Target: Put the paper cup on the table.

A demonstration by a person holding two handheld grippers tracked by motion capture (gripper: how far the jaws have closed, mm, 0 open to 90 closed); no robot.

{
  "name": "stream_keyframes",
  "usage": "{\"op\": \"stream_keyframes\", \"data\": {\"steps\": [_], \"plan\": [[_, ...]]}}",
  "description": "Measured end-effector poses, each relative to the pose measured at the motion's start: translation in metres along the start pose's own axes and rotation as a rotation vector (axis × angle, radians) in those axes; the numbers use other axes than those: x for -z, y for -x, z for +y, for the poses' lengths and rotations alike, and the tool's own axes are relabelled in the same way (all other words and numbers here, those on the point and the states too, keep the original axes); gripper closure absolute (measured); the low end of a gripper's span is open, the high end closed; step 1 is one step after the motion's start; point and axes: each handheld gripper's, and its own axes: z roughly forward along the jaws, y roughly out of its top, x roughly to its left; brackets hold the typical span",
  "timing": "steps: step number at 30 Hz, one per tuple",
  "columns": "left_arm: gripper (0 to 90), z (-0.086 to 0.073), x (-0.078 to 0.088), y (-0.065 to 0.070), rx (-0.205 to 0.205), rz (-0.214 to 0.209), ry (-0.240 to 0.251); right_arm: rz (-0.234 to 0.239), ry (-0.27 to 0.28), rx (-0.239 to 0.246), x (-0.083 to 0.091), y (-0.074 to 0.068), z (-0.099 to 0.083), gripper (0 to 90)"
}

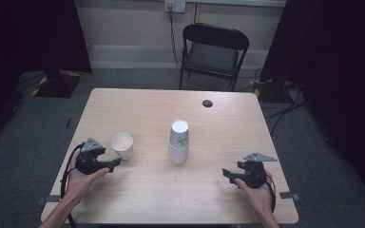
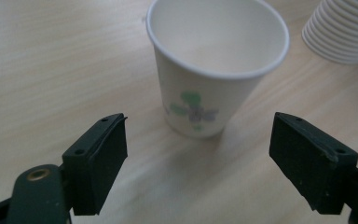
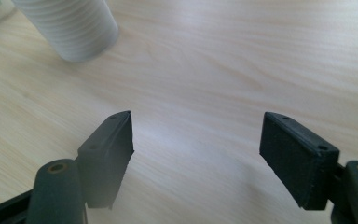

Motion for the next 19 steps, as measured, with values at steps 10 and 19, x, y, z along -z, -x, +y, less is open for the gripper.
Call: {"op": "stream_keyframes", "data": {"steps": [10, 19], "plan": [[23.4, -0.043, 0.013, -0.003, 0.036, 0.051, -0.126, -0.113, -0.079, 0.051, -0.011, 0.015, -0.020, 22.2], [12.9, -0.054, 0.009, 0.001, 0.006, 0.110, -0.058, -0.169, -0.018, 0.057, -0.015, 0.008, -0.027, 18.3]]}}
